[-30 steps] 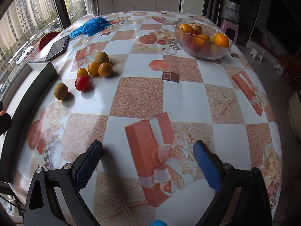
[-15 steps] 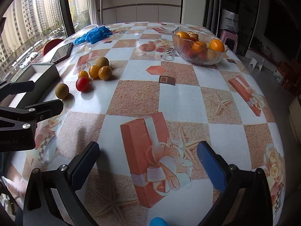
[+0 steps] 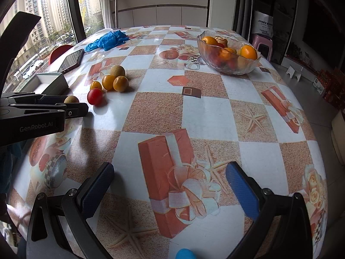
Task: Organize fruits
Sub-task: 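Move both open tools back to the remaining fruits, then grasp a yellow pear with the left tool while the right grasps a small orange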
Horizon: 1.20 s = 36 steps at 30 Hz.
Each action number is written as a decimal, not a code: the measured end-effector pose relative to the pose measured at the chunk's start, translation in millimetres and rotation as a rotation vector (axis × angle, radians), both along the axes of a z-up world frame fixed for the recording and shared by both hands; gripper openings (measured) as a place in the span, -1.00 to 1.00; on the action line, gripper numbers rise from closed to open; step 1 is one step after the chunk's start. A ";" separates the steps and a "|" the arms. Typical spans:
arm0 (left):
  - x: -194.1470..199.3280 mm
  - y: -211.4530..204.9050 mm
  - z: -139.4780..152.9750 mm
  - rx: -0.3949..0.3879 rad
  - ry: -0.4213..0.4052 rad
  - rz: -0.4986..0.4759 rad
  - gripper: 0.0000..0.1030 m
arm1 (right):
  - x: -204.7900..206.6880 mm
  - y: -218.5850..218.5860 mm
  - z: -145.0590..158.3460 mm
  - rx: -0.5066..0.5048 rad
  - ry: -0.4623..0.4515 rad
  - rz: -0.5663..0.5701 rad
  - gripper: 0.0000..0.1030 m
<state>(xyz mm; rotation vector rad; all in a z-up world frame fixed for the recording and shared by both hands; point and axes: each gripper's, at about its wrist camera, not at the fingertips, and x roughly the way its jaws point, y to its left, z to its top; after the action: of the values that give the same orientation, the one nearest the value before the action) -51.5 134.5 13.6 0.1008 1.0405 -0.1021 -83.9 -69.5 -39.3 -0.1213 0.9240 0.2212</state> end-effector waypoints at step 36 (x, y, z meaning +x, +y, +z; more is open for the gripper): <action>-96.4 29.3 -2.0 -0.060 -0.063 0.001 -0.46 | 74.0 34.5 21.9 0.185 0.089 -0.033 0.51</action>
<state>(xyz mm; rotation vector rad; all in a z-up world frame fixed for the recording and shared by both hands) -148.0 163.8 11.6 0.0493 0.9733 -0.1283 -9.9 -35.0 -17.5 0.0753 0.9881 0.2826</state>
